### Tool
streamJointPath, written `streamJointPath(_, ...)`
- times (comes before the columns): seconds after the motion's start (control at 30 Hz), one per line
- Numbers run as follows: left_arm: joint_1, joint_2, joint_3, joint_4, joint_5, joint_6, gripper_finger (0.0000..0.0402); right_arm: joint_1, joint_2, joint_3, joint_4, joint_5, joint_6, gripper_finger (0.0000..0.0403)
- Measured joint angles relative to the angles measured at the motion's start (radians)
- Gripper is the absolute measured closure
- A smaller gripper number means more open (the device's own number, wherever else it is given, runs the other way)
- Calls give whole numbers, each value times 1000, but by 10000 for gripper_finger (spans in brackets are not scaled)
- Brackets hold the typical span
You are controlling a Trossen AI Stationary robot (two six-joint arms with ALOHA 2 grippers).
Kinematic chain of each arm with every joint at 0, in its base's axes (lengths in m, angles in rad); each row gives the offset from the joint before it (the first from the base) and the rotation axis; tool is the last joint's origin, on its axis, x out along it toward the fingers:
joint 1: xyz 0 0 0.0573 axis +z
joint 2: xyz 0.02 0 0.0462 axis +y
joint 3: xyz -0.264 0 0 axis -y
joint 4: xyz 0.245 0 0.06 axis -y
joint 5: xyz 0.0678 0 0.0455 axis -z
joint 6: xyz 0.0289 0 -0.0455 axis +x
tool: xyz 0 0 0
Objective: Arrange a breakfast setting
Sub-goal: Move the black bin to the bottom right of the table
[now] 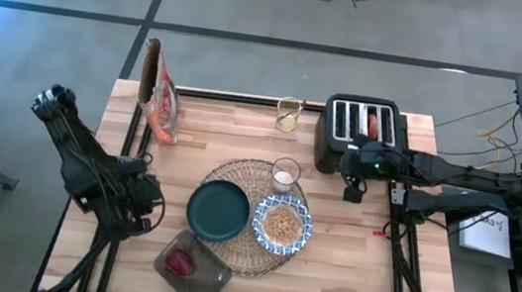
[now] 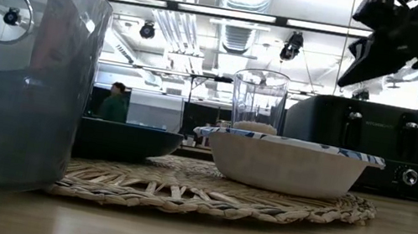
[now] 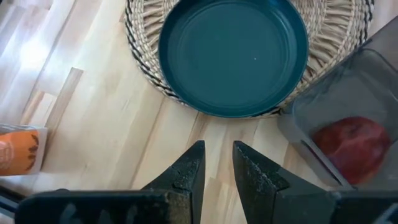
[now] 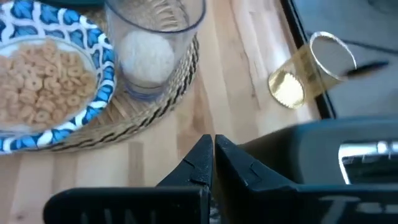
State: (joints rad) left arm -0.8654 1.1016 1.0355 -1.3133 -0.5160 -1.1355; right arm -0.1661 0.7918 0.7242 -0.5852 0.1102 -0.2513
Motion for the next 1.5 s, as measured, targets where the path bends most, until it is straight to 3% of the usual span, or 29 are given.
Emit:
streamJointPath(0.07, 0, -10, 0, -6, -5, -1, 336, 1, 15, 0, 3, -21, 22, 394)
streamJointPath(0.2, 0, -40, -3, -5, -62, -9, 336, 2, 56, -1, 15, -90, 283, 394)
streamJointPath(0.33, 0, -88, -25, -6, -79, 20, 336, 2, 120, -2, 121, -93, 496, 394)
streamJointPath(0.43, 0, -145, -51, -7, -92, 9, 336, 2, 177, 5, 155, -98, 554, 394)
streamJointPath(0.67, 0, -252, -102, 40, -183, -14, 348, 2, 290, 75, 99, -284, 761, 394)
streamJointPath(0.8, 0, -273, -145, 108, -182, 23, 360, 14, 319, 172, -58, -310, 806, 394)
streamJointPath(0.93, 0, -273, -191, 145, -177, 35, 363, 47, 323, 268, -170, -201, 774, 394)
streamJointPath(1.17, -1, -286, -270, 174, -141, 19, 363, 102, 323, 357, -175, -271, 795, 394)
streamJointPath(1.3, -2, -303, -277, 180, -136, 13, 363, 114, 348, 396, -188, -273, 915, 394)
streamJointPath(1.5, -2, -319, -277, 181, -136, 21, 363, 127, 412, 469, -278, -278, 961, 394)
